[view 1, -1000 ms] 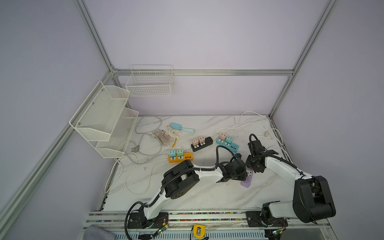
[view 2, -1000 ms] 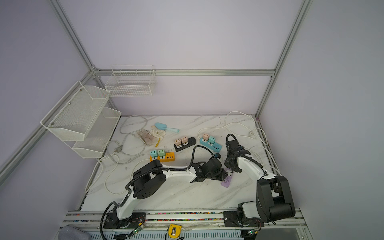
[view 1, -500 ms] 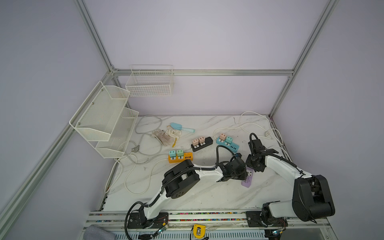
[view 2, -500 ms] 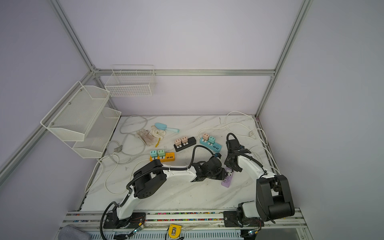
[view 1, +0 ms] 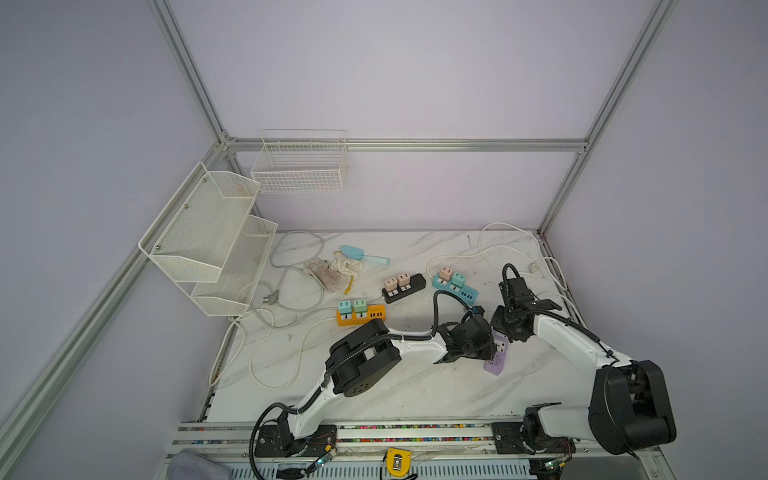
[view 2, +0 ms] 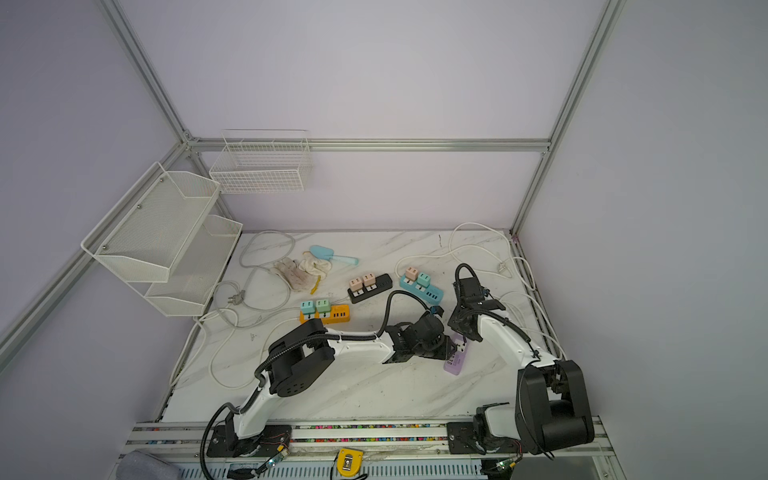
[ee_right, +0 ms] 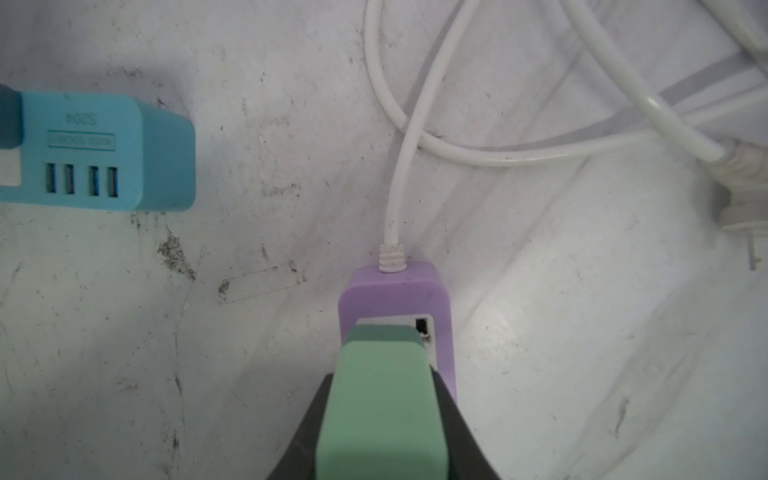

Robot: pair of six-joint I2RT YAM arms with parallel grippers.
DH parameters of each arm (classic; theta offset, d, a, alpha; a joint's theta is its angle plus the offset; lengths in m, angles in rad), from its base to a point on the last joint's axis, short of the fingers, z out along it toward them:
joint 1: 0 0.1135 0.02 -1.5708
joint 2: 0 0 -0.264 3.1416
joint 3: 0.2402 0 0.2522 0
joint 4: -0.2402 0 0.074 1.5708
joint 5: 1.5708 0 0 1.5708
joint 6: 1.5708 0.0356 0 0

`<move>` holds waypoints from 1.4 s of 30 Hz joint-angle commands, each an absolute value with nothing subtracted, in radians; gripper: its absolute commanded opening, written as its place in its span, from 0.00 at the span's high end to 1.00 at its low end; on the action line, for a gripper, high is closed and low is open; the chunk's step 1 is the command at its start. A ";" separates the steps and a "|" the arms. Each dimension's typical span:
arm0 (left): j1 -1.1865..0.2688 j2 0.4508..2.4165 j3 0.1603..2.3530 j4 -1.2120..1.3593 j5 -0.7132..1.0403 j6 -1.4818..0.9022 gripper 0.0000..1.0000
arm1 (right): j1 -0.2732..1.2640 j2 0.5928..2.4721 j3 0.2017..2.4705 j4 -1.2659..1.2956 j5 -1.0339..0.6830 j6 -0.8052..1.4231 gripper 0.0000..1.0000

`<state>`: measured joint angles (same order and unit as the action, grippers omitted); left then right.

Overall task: Pull the plug off the socket
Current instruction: 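Carry the green adapter toward the pink adapter while the left gripper lifts off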

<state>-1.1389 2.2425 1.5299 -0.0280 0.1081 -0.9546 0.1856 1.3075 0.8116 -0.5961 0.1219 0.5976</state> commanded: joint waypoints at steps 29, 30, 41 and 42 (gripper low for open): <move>-0.996 1.678 1.209 -0.170 0.049 -0.761 0.56 | 0.184 1.018 0.880 -0.506 -0.188 0.554 0.79; -0.987 1.648 1.177 -0.176 0.041 -0.759 0.56 | 0.188 1.020 0.864 -0.480 -0.210 0.556 0.79; -0.900 1.355 0.959 -0.275 -0.141 -0.732 0.50 | 0.433 1.167 0.732 -0.146 -0.264 0.654 0.76; -0.892 1.344 0.952 -0.287 -0.152 -0.733 0.50 | 0.444 1.184 0.721 -0.110 -0.267 0.666 0.76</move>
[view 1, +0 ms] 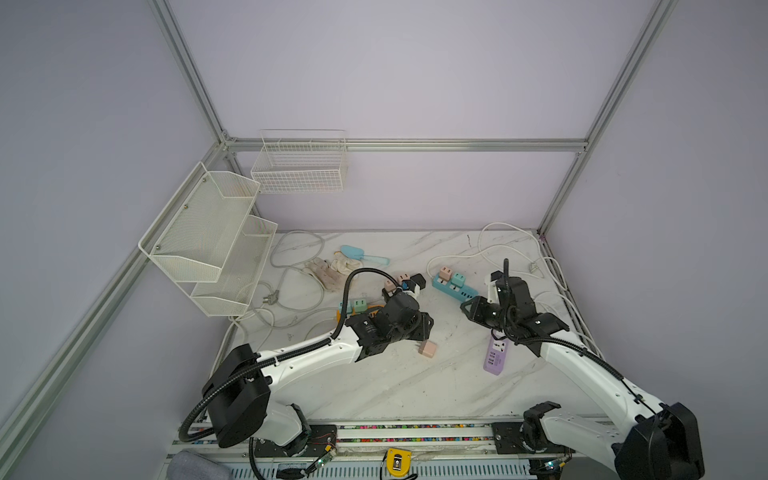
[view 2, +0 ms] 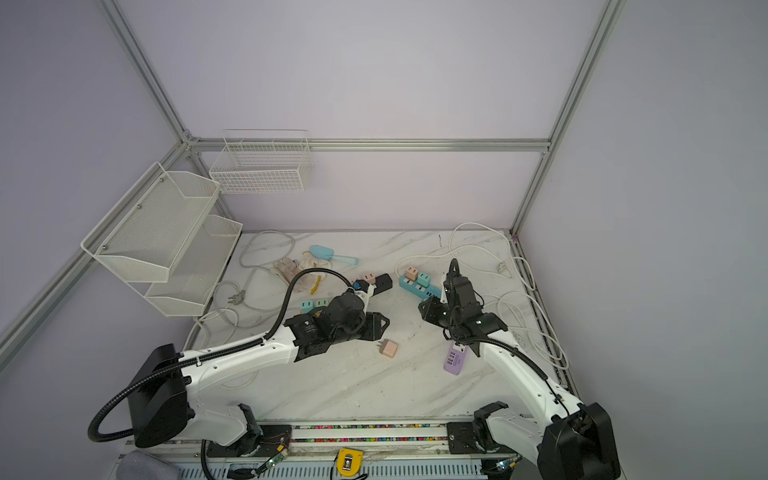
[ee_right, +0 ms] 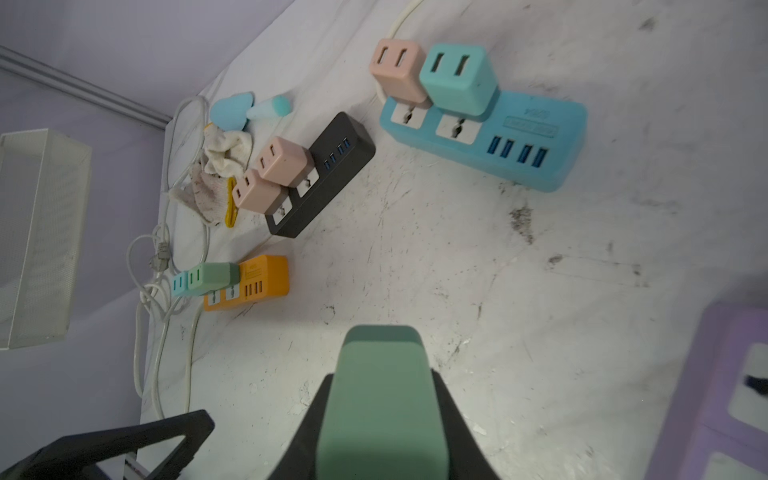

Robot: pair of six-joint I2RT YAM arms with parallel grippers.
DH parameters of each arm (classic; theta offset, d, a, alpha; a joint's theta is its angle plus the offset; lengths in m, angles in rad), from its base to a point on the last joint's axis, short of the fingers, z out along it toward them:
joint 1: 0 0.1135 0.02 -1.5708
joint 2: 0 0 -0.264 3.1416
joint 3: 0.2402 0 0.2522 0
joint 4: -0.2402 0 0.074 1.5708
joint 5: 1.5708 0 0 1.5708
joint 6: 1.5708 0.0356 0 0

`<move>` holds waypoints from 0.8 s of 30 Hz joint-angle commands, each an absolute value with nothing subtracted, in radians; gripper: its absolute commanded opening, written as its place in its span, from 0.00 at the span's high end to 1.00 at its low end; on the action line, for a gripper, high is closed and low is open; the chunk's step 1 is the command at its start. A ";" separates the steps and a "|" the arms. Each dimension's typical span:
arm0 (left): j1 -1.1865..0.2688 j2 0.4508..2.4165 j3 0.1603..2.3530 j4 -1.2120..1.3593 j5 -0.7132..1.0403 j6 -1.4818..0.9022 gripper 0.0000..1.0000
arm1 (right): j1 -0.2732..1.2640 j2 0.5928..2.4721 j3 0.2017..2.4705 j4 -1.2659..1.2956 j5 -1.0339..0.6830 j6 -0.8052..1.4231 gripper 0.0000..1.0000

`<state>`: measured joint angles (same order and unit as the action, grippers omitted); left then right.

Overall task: Pull the plug off the socket
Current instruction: 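Carry the green adapter toward the pink adapter while the left gripper lifts off, then lower the green adapter beside the pink adapter and open the right gripper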

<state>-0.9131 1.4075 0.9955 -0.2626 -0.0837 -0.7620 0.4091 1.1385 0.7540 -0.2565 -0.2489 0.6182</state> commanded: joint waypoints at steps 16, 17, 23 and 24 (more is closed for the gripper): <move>-0.821 1.330 0.896 -0.315 -0.184 -0.802 0.48 | 0.542 1.351 0.562 0.300 -0.227 0.826 0.72; -0.818 1.332 0.891 -0.305 -0.176 -0.810 0.48 | 0.549 1.361 0.559 0.313 -0.227 0.832 0.71; -0.815 1.343 0.871 -0.285 -0.163 -0.842 0.48 | 0.606 1.438 0.558 0.350 -0.195 0.848 0.68; -0.816 1.342 0.868 -0.284 -0.163 -0.845 0.48 | 0.614 1.453 0.558 0.359 -0.193 0.850 0.68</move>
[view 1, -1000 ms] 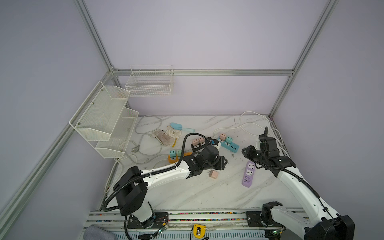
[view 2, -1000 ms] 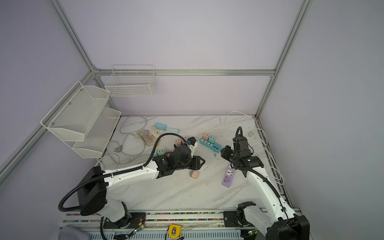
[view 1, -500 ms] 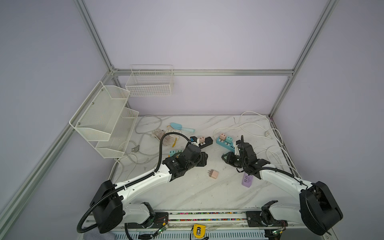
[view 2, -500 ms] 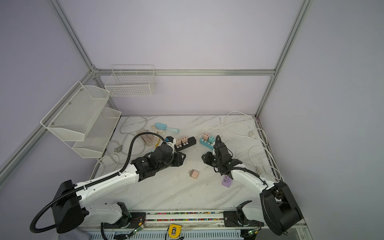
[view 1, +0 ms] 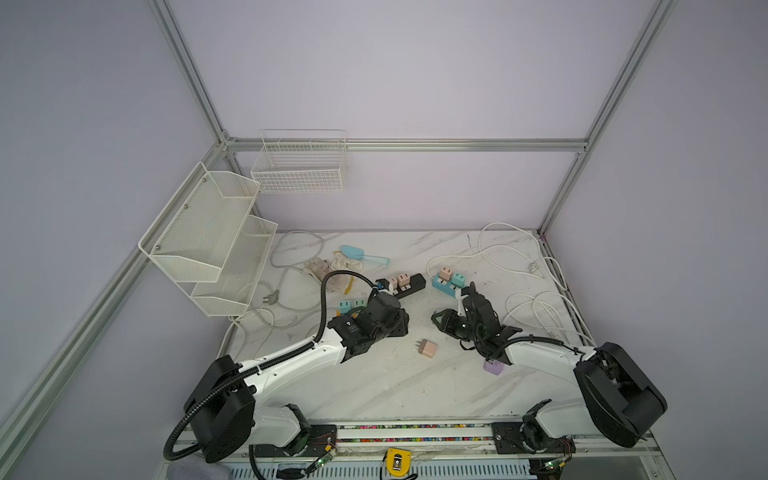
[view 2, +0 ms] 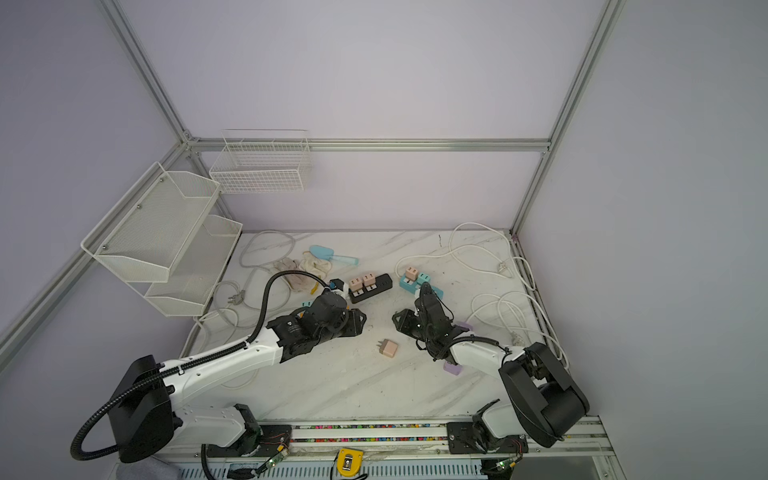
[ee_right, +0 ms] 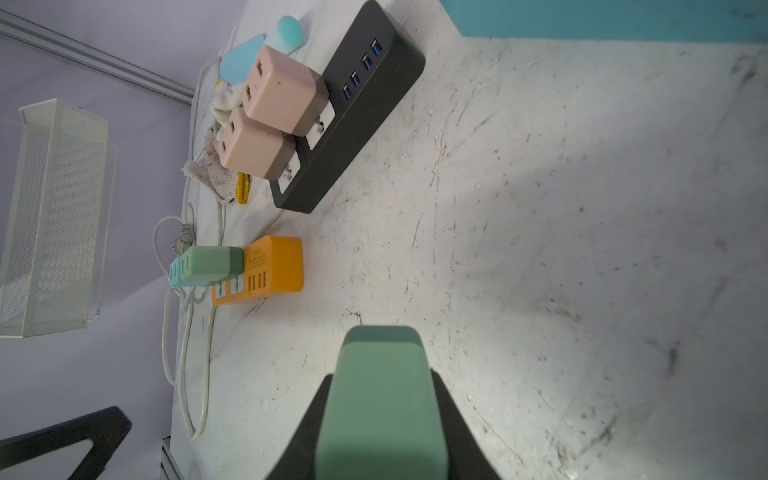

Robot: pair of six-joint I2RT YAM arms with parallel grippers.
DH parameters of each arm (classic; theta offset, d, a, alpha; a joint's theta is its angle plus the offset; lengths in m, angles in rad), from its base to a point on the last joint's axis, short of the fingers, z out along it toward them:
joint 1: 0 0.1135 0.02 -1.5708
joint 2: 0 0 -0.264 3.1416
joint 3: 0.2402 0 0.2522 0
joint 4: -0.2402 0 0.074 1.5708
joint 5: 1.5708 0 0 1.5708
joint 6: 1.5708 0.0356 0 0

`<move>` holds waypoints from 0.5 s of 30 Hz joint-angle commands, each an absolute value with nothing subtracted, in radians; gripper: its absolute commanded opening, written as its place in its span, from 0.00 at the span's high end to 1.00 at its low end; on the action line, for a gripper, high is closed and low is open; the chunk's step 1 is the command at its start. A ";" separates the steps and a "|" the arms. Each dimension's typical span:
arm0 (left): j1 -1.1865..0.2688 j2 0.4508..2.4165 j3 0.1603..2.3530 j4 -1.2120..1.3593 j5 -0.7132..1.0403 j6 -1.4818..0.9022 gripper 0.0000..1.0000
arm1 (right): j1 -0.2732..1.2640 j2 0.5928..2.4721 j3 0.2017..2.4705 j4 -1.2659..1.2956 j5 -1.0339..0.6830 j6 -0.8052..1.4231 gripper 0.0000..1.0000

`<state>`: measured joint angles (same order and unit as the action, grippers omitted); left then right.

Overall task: Pull the plug off the socket
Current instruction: 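Lower the green adapter beside the pink adapter and open the right gripper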

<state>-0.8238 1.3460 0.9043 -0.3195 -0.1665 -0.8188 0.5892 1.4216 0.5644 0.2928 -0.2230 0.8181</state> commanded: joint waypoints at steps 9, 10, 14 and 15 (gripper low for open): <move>-0.807 1.341 0.860 -0.286 -0.150 -0.850 0.47 | 0.638 1.531 0.549 0.358 -0.151 0.856 0.63; -0.807 1.341 0.858 -0.288 -0.149 -0.850 0.47 | 0.639 1.536 0.548 0.351 -0.148 0.857 0.62; -0.807 1.338 0.851 -0.288 -0.144 -0.853 0.47 | 0.642 1.531 0.533 0.348 -0.143 0.857 0.59; -0.806 1.338 0.850 -0.288 -0.144 -0.854 0.47 | 0.645 1.531 0.535 0.340 -0.140 0.853 0.58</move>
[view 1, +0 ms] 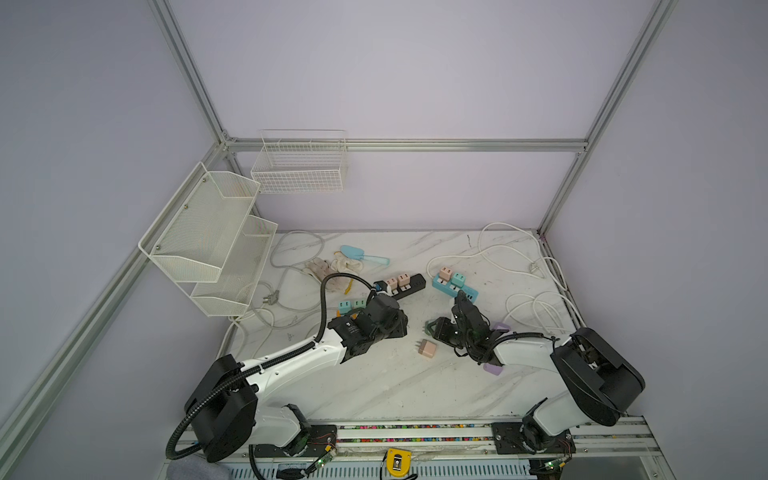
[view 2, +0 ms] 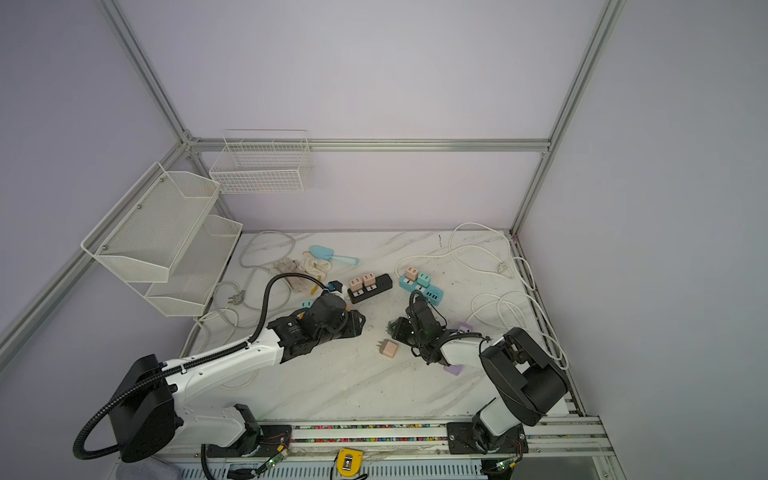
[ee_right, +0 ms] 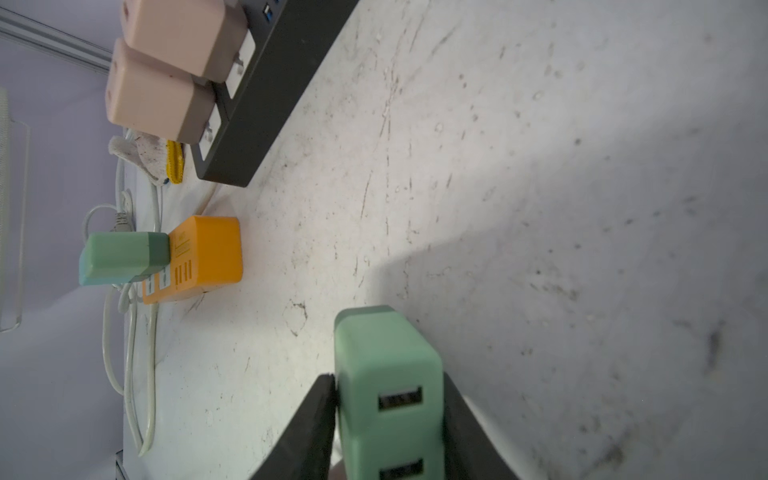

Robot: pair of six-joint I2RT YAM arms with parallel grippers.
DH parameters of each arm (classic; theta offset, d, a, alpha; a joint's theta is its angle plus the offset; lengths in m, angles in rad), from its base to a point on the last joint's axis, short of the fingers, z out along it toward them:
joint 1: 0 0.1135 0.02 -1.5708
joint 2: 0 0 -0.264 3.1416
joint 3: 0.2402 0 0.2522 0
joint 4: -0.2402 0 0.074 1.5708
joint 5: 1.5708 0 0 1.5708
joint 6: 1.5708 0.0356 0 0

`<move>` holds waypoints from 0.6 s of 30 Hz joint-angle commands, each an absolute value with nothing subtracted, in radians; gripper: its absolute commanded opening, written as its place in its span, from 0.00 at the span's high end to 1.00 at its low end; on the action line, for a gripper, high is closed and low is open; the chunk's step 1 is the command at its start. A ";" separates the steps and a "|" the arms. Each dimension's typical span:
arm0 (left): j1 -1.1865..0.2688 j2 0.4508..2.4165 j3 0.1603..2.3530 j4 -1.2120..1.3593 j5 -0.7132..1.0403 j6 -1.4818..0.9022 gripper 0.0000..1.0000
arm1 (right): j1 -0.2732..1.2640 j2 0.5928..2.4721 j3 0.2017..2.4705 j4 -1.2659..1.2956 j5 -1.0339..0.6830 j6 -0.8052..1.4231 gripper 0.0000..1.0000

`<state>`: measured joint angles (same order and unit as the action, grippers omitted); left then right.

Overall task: Pull the plug off the socket
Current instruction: 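Lower the green adapter beside the pink adapter and open the right gripper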

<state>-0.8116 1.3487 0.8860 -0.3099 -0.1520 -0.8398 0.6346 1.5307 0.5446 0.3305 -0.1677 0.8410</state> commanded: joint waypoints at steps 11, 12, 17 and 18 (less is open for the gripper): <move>-0.801 1.326 0.863 -0.286 -0.133 -0.851 0.47 | 0.658 1.449 0.581 0.155 -0.078 0.808 0.28; -0.799 1.324 0.862 -0.285 -0.132 -0.851 0.47 | 0.658 1.434 0.588 0.123 -0.062 0.806 0.26; -0.786 1.300 0.856 -0.285 -0.127 -0.843 0.46 | 0.656 1.306 0.613 -0.044 0.016 0.798 0.14; -0.784 1.296 0.856 -0.282 -0.126 -0.838 0.46 | 0.654 1.284 0.623 -0.077 0.043 0.789 0.12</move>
<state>-0.7963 1.3396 0.8848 -0.3088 -0.1341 -0.8516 0.6537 1.3567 0.5808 0.0769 -0.0547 0.8017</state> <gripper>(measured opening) 0.535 0.861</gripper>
